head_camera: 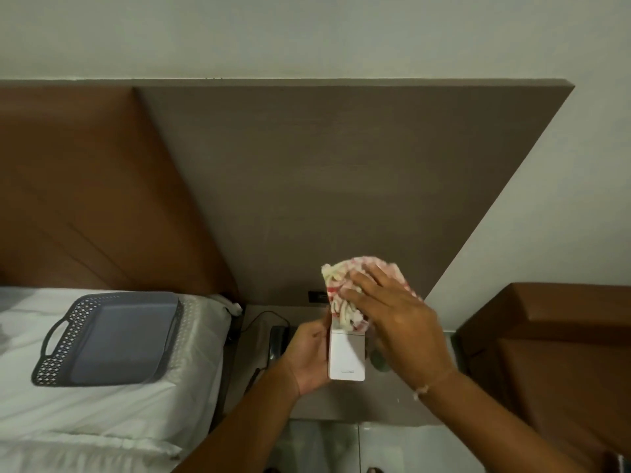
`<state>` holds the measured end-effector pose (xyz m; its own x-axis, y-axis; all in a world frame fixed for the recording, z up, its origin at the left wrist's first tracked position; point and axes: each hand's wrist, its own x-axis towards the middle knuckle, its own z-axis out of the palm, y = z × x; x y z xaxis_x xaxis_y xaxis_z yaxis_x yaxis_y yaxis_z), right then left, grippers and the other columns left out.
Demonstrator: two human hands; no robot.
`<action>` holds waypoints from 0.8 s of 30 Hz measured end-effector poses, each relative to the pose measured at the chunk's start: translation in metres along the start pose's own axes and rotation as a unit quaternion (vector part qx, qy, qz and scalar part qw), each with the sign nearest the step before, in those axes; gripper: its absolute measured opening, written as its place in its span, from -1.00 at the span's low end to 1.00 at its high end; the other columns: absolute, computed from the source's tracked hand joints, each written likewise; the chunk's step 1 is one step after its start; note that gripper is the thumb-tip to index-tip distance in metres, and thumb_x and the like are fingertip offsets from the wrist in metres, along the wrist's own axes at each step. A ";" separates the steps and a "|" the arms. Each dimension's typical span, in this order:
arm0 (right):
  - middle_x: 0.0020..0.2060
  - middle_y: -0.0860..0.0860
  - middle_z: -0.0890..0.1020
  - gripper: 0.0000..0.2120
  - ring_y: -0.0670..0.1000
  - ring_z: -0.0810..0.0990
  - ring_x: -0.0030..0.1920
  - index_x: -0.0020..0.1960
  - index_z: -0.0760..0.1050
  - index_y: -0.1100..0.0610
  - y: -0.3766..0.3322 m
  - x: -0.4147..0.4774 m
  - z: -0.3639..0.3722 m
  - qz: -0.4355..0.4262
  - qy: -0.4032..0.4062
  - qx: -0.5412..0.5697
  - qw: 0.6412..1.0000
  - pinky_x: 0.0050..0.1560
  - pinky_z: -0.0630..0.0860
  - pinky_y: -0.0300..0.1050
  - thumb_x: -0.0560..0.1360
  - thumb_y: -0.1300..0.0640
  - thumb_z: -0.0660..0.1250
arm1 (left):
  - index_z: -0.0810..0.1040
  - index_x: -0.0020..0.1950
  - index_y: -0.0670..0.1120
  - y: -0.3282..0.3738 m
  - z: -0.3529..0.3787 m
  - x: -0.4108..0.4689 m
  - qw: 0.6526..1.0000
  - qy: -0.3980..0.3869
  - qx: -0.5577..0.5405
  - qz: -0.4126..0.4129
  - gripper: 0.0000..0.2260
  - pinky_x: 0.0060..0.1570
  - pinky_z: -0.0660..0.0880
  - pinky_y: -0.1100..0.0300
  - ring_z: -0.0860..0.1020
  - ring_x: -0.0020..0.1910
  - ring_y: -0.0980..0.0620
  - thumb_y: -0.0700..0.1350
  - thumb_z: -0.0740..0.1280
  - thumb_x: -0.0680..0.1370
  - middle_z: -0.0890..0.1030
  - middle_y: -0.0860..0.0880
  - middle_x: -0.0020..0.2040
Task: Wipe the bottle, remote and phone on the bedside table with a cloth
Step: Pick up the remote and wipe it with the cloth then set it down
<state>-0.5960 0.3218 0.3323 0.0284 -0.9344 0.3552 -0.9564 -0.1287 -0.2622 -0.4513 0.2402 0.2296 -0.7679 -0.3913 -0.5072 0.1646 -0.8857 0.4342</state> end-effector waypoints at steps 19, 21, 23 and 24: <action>0.31 0.14 0.52 -0.49 0.21 0.43 0.35 0.25 0.57 0.10 0.007 0.008 0.024 0.051 -0.024 0.026 0.998 0.23 0.47 0.23 0.32 0.26 0.55 | 0.52 0.39 -0.19 0.003 0.009 0.005 1.000 -0.005 0.007 -0.010 -0.55 0.19 0.53 -0.09 0.60 0.13 -0.22 -0.04 0.35 0.54 0.58 -0.25 0.28; 0.23 0.14 0.59 -0.48 0.19 0.50 0.28 0.17 0.63 0.10 -0.004 -0.005 0.034 0.044 -0.015 0.036 0.998 0.23 0.45 0.22 0.24 0.35 0.57 | 0.43 0.46 -0.21 0.006 0.005 0.009 1.000 0.007 -0.020 -0.013 -0.52 0.38 0.39 -0.11 0.50 0.29 -0.24 -0.08 0.26 0.56 0.46 -0.27 0.40; 0.26 0.08 0.57 -0.42 0.12 0.50 0.30 0.22 0.59 0.03 -0.012 -0.024 0.046 -0.004 -0.071 0.010 0.997 0.30 0.38 0.09 0.23 0.29 0.58 | 0.53 0.38 -0.22 0.013 0.002 0.011 0.999 0.019 -0.025 -0.020 -0.57 0.31 0.48 -0.11 0.57 0.25 -0.23 0.00 0.19 0.62 0.57 -0.27 0.31; 0.32 0.06 0.52 -0.41 0.10 0.45 0.35 0.30 0.52 -0.01 -0.015 -0.035 0.051 -0.035 -0.108 -0.005 0.993 0.33 0.35 0.04 0.29 0.21 0.55 | 0.58 0.32 -0.23 0.016 -0.002 0.014 0.999 0.028 -0.013 -0.019 -0.54 0.21 0.54 -0.10 0.63 0.16 -0.23 0.08 0.19 0.62 0.63 -0.27 0.23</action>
<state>-0.5678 0.3395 0.2778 0.1563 -0.9728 0.1709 -0.9524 -0.1944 -0.2349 -0.4585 0.2200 0.2283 -0.7383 -0.3705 -0.5637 0.1534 -0.9060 0.3946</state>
